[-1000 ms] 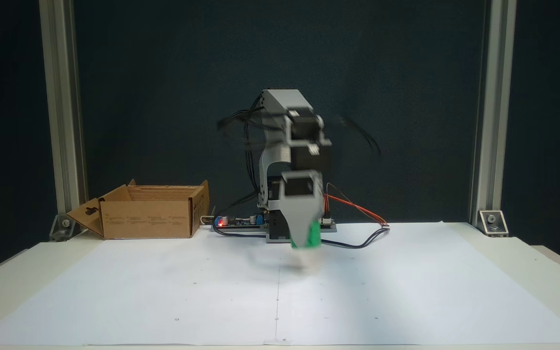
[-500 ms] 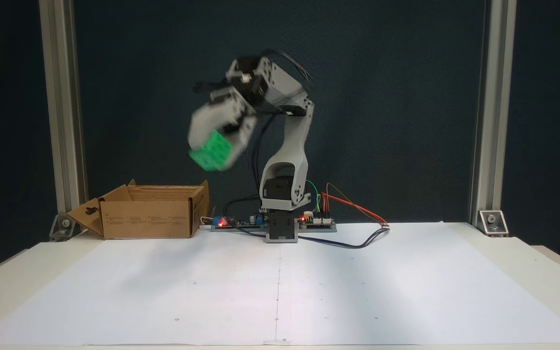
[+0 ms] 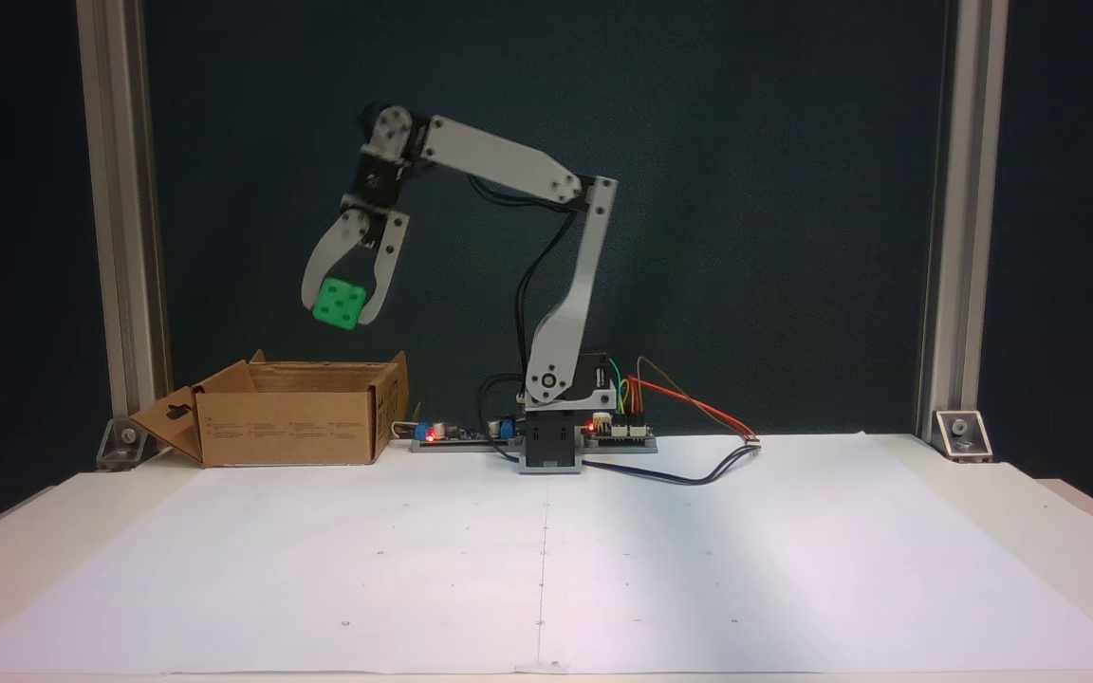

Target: Grasp a green dice and put it in the bin.

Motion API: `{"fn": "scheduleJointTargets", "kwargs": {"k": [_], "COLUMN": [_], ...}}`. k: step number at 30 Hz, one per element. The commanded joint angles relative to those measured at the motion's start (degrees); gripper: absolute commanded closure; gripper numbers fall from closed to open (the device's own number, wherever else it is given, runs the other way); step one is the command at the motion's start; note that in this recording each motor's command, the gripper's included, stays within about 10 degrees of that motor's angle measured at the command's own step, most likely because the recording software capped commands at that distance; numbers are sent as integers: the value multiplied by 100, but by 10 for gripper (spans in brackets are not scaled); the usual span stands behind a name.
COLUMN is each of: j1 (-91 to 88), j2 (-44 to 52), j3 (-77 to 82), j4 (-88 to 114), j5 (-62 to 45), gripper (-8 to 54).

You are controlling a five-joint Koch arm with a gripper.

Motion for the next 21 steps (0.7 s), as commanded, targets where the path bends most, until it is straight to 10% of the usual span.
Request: {"fn": "scheduleJointTargets", "kwargs": {"k": [1,18,21], "j1": [246,1257,1371], "j2": [-308,-2285,-2285], "j3": [-272,-272,-272], "j4": [-62,-2408,-2268], "j5": [-615,-1547,-1529], "gripper": [339,339,164]}}
